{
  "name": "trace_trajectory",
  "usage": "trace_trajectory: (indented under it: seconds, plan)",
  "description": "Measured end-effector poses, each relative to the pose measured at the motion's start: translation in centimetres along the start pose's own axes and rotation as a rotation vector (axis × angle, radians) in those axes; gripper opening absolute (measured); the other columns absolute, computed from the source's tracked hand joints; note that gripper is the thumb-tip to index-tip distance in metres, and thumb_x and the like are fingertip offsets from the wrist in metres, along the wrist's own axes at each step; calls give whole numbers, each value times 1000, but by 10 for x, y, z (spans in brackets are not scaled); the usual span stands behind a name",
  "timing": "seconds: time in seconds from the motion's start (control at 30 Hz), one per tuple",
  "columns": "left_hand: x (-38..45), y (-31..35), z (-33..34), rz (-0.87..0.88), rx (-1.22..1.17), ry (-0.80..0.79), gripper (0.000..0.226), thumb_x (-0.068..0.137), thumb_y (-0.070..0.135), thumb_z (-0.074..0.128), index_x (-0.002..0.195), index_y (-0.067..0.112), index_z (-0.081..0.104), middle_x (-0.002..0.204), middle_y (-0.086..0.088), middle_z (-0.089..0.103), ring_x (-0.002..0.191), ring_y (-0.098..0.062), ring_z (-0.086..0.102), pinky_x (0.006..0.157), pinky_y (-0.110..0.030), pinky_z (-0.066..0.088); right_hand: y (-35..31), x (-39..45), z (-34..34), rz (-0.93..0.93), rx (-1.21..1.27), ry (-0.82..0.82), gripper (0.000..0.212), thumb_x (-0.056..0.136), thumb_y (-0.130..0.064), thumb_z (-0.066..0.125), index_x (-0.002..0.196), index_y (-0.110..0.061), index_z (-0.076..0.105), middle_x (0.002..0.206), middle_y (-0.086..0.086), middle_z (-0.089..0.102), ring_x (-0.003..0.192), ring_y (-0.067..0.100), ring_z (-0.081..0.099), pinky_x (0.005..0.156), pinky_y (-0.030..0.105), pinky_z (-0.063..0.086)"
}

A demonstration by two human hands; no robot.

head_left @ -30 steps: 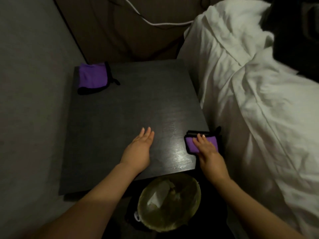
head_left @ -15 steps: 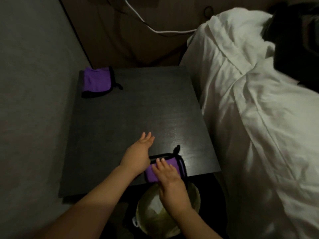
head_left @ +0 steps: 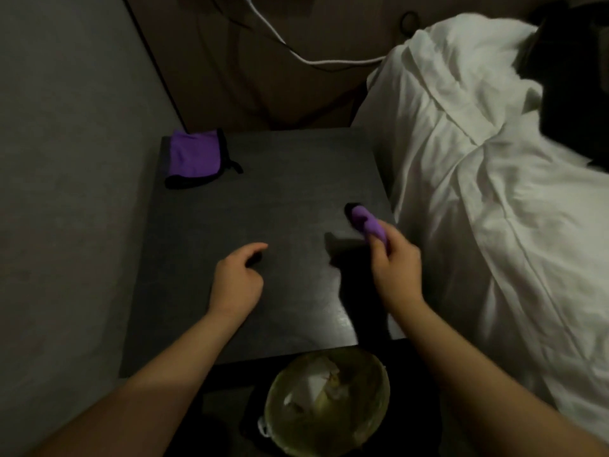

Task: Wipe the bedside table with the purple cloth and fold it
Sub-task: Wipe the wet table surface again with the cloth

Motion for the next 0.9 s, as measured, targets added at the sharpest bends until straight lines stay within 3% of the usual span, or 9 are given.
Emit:
trace_trajectory:
  seconds: [0.1, 0.2, 0.23, 0.33, 0.4, 0.6, 0.73, 0.8, 0.9]
  plan:
    - [-1, -4, 1, 6, 58, 13, 55, 76, -16, 36, 116, 12, 62, 125, -8, 61, 118, -19, 55, 96, -15, 32, 20, 22, 8, -38, -152, -127, 32, 91, -16, 50, 122, -19, 54, 114, 2, 62, 101, 13, 56, 93, 27, 41]
    - [-4, -7, 3, 31, 95, 30, 56, 75, -16, 35, 116, 11, 62, 128, -9, 60, 122, -20, 53, 97, -14, 30, 39, 4, 39, -112, -338, -313, 40, 88, -9, 53, 128, -11, 49, 140, 13, 42, 132, 26, 34, 111, 38, 22]
    - [-5, -7, 3, 35, 92, 30, 57, 75, -17, 35, 116, 11, 62, 129, -9, 59, 124, -20, 52, 98, -13, 29, 39, -7, 49, -165, -369, -343, 39, 87, -9, 54, 126, -7, 50, 139, 17, 43, 131, 31, 34, 109, 40, 22]
    - [-1, -12, -2, 43, 82, 66, 58, 72, -20, 34, 114, 7, 63, 129, -12, 58, 124, -20, 52, 98, -10, 28, 24, -52, 78, -366, -434, -432, 40, 80, -23, 43, 112, -5, 61, 120, 18, 60, 111, 36, 55, 88, 48, 46]
    - [4, -15, -6, 26, 68, 110, 58, 71, -20, 34, 111, 7, 65, 127, -13, 60, 121, -21, 54, 98, -11, 30, 19, -76, 89, -443, -442, -512, 42, 79, -26, 41, 110, -9, 62, 118, 15, 63, 109, 33, 57, 82, 53, 47]
    - [9, -15, -21, 40, 55, 130, 56, 70, -21, 34, 109, 5, 66, 126, -17, 59, 120, -25, 56, 102, -19, 34, 10, -125, 92, -532, -474, -736, 49, 73, -31, 39, 118, -23, 57, 126, -2, 58, 119, 13, 49, 101, 31, 29]
    - [7, -13, -27, 60, 89, 94, 57, 71, -21, 35, 111, 6, 65, 131, -14, 56, 121, -22, 54, 99, -12, 30, -1, -133, 94, -413, -222, -875, 47, 85, -34, 32, 128, -22, 49, 142, -10, 32, 132, -1, 16, 106, 5, -5]
    - [5, -14, -27, 74, 83, 77, 57, 70, -21, 36, 110, 6, 65, 130, -14, 57, 120, -23, 55, 99, -14, 32, -5, -137, 97, -436, -132, -879, 48, 90, -44, 32, 128, -20, 49, 141, -10, 34, 130, -5, 15, 102, 0, -3]
    - [2, -18, -26, 76, 81, 62, 56, 69, -21, 35, 107, 5, 66, 128, -15, 58, 117, -23, 57, 95, -8, 32, -14, -133, 98, -354, -70, -888, 55, 89, -56, 30, 124, -21, 53, 135, -6, 50, 127, -2, 32, 105, 7, 19]
Point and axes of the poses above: each hand's wrist, its own x-axis towards the middle knuckle, its own z-axis out of the palm, y = z × x, the point moved 3 cm from there along x, towards the middle knuckle
